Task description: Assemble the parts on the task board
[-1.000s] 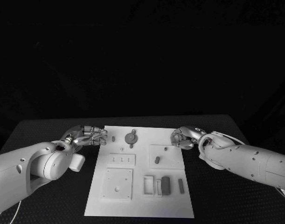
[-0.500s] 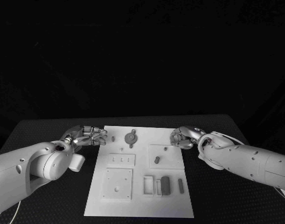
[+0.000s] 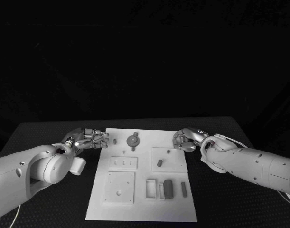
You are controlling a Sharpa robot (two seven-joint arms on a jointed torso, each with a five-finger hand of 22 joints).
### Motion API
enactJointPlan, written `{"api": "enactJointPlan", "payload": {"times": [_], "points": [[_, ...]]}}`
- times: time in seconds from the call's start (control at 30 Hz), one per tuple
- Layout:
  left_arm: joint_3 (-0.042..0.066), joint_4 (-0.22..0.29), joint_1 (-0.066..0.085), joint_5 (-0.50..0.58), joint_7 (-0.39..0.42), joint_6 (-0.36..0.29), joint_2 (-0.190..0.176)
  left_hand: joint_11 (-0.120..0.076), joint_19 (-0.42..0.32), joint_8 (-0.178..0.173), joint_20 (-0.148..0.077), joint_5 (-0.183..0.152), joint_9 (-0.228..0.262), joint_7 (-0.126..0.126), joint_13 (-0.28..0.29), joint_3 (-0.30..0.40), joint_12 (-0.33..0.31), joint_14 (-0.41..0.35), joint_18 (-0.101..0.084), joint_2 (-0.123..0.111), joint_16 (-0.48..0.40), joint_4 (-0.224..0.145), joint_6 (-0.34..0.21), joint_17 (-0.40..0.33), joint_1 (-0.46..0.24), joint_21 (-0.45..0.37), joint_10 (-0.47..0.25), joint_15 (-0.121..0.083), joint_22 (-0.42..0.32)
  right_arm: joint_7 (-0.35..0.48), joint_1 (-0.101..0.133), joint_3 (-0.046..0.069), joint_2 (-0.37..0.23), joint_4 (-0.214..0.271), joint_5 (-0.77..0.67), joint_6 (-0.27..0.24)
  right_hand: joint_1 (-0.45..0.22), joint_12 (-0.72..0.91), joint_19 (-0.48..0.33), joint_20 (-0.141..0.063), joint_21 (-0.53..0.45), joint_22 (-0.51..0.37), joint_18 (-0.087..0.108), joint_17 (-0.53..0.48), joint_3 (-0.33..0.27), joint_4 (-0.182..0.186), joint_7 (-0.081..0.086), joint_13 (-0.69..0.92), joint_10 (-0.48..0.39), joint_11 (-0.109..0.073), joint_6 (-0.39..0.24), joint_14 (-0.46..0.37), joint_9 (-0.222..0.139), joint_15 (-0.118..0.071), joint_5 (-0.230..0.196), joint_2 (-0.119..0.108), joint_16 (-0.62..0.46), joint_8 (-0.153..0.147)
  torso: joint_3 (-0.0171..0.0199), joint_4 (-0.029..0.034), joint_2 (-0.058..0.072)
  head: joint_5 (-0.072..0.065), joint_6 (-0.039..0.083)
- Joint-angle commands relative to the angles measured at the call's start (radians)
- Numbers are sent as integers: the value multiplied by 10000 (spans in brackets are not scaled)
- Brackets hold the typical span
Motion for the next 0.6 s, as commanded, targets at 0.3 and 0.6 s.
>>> {"api": "enactJointPlan", "payload": {"times": [0.3, 0.6], "points": [[27, 65, 96, -1327, -847, 780, 173, -200, 182, 183, -65, 0, 77, -226, 143, -91, 99, 276, 121, -83, -102, 32, 631, 299, -839, 1, 567, -32, 127, -663, 655, 170, 168, 871, -257, 153, 18, 52, 69, -48, 78, 165, 298, 86, 25, -140, -327, -20, -355, -395, 2068, 248, 46, -119, -12, 68, 74, 78, -1, -4, 1, 47, 119], [30, -9, 206, -1714, -1657, 763, 597, -228, 205, 125, -79, -1, 21, -248, 170, -73, 53, 325, 137, -242, -162, 33, 717, 470, -1399, 8, 658, -41, 206, -1319, 1208, 215, 347, 1799, -390, 591, 21, 49, 75, -55, 82, 165, 298, 103, 29, -161, -333, -25, -342, -402, 2079, 268, 65, -129, -14, 61, 77, 90, -3, -10, -23, 181, 225]]}}
